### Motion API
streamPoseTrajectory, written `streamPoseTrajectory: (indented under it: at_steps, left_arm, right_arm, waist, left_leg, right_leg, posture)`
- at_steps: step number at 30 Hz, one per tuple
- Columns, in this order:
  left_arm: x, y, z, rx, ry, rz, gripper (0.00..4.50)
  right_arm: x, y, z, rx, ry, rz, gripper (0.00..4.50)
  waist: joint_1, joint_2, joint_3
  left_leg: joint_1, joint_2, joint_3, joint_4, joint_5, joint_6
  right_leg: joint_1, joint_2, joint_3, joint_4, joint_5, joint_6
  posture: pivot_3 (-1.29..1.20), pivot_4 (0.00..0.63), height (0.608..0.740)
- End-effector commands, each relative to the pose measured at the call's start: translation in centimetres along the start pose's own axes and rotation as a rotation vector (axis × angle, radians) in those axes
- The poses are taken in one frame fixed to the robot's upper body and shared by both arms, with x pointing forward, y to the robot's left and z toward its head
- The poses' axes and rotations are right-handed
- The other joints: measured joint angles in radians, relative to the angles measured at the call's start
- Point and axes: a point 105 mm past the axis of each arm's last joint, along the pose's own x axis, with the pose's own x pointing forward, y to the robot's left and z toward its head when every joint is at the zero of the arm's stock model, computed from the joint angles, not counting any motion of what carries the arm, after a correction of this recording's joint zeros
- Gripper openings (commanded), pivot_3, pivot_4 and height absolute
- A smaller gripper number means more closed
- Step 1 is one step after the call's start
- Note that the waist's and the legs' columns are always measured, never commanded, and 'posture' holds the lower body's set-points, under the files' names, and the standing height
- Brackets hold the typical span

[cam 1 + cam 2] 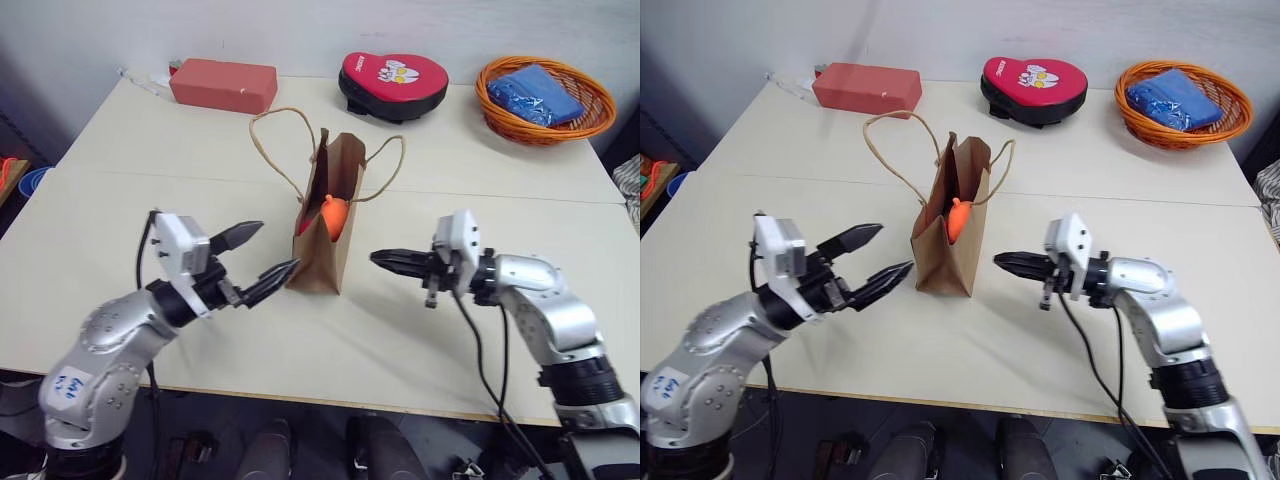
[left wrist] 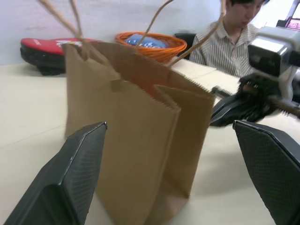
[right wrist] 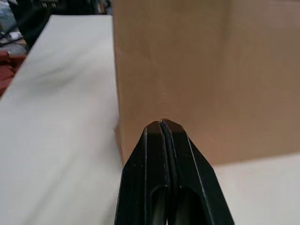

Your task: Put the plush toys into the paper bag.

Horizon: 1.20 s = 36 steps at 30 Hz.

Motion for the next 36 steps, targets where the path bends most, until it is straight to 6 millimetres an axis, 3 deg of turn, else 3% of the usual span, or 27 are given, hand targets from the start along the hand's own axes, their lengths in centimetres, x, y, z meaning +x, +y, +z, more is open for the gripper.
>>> streamPoseTrajectory:
  at_steps: [1,10,21,24,31,36]
  left_arm:
    - [1.0,-0.5,0.3,0.032,-0.017,0.034,4.5]
    - [3.2,-0.2,-0.8,0.04,0.005,0.092,4.5]
    - [4.3,1.6,-1.9,0.066,0.026,0.209,4.5]
    - [4.6,1.7,-2.1,0.06,0.015,0.227,3.93]
    - [4.5,1.9,-1.9,0.065,0.006,0.242,1.68]
    - [2.4,2.0,-0.7,0.039,-0.015,0.124,0.11]
  right_arm:
    - [1.3,0.5,0.7,-0.088,-0.039,0.025,0.02]
    - [5.2,1.5,1.4,-0.12,-0.125,0.018,0.02]
    - [5.7,1.6,1.1,-0.11,-0.125,-0.003,0.02]
    - [5.6,1.8,1.1,-0.107,-0.122,0.001,0.0]
    - [4.9,1.9,0.5,-0.102,-0.094,0.017,0.0]
    - [2.9,1.8,0.2,-0.08,-0.061,0.014,0.0]
  waist:
    - [0.0,0.0,0.0]
    - [-0.003,0.0,0.0]
    - [-0.003,0.0,0.0]
    - [-0.003,0.0,0.0]
    - [-0.002,0.0,0.0]
    - [-0.004,0.0,0.0]
  left_leg:
    - [0.0,0.0,0.0,0.0,0.0,0.0]
    - [0.0,0.0,0.0,0.002,0.0,0.0]
    - [0.0,0.0,0.0,0.003,0.0,-0.001]
    - [0.0,0.0,0.0,0.003,0.0,-0.001]
    - [0.0,0.0,0.0,0.004,0.0,-0.001]
    - [0.0,0.0,0.0,0.004,0.0,-0.001]
  right_leg:
    - [0.0,0.0,0.0,0.0,0.0,0.0]
    - [0.0,0.0,0.0,0.002,0.0,0.0]
    - [-0.001,0.0,0.0,0.004,0.0,0.0]
    - [-0.001,0.0,0.0,0.004,0.0,0.0]
    - [-0.001,0.0,0.0,0.005,0.0,0.0]
    - [-0.001,0.0,0.0,0.005,0.0,0.0]
  posture:
    - [0.0,0.15,0.74]
    - [0.0,0.15,0.74]
    - [0.0,0.15,0.74]
    - [0.0,0.15,0.74]
    - [0.0,0.15,0.74]
    - [0.0,0.15,0.74]
